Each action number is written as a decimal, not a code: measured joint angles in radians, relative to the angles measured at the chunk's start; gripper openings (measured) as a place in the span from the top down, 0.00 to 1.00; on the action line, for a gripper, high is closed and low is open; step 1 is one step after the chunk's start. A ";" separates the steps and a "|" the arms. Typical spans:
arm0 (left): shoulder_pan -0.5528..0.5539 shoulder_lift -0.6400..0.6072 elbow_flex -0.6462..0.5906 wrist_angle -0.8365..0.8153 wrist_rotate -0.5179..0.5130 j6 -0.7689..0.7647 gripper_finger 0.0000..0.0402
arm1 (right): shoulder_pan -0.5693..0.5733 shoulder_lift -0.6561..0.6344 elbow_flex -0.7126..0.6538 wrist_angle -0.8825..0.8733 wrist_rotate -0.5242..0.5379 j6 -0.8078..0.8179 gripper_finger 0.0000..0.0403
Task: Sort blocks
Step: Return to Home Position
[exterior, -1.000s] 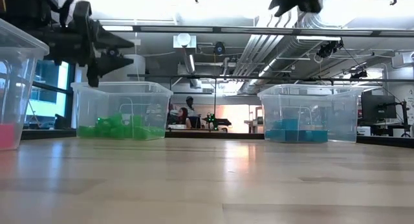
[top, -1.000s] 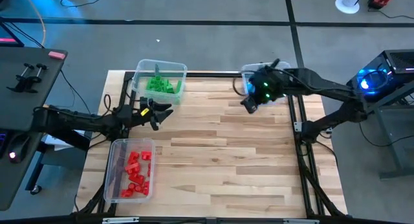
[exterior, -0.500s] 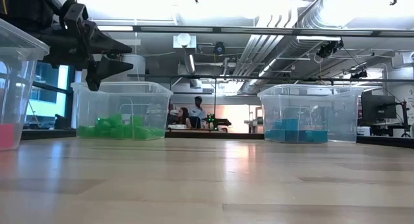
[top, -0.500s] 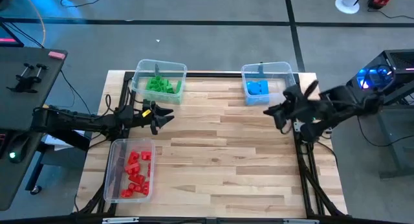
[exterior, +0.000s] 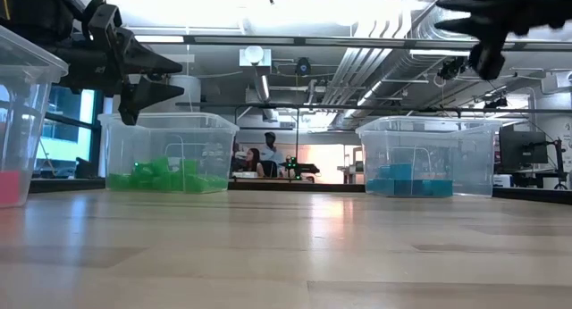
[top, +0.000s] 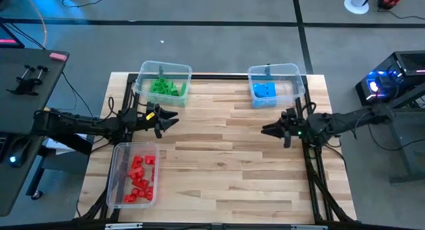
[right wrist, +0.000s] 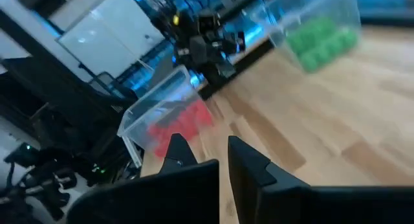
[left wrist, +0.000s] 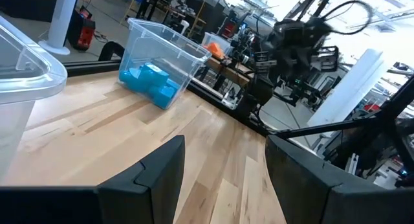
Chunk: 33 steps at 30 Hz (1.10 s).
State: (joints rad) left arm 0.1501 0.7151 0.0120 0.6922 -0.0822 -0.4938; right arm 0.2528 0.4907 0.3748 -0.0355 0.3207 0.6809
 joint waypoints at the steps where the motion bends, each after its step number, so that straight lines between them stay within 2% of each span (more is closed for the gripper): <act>1: 0.000 0.000 0.000 0.000 0.000 0.000 0.50 | -0.021 -0.042 -0.037 0.023 -0.022 -0.040 1.00; 8: 0.000 0.000 0.000 0.000 0.000 0.000 0.50 | -0.063 -0.305 -0.222 0.117 -0.089 -0.222 1.00; 16: 0.000 0.000 0.000 0.000 0.000 -0.001 0.50 | -0.063 -0.467 -0.365 0.107 -0.090 -0.308 1.00; 24: 0.000 0.000 0.000 0.000 0.000 -0.001 0.50 | -0.063 -0.475 -0.362 0.075 -0.087 -0.471 1.00; 33: 0.000 -0.018 0.002 -0.031 0.000 -0.001 0.50 | -0.063 -0.475 -0.361 0.073 -0.086 -0.473 1.00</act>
State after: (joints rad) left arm 0.1501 0.6970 0.0135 0.6610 -0.0822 -0.4946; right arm 0.1898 0.0158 0.0133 0.0380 0.2344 0.2081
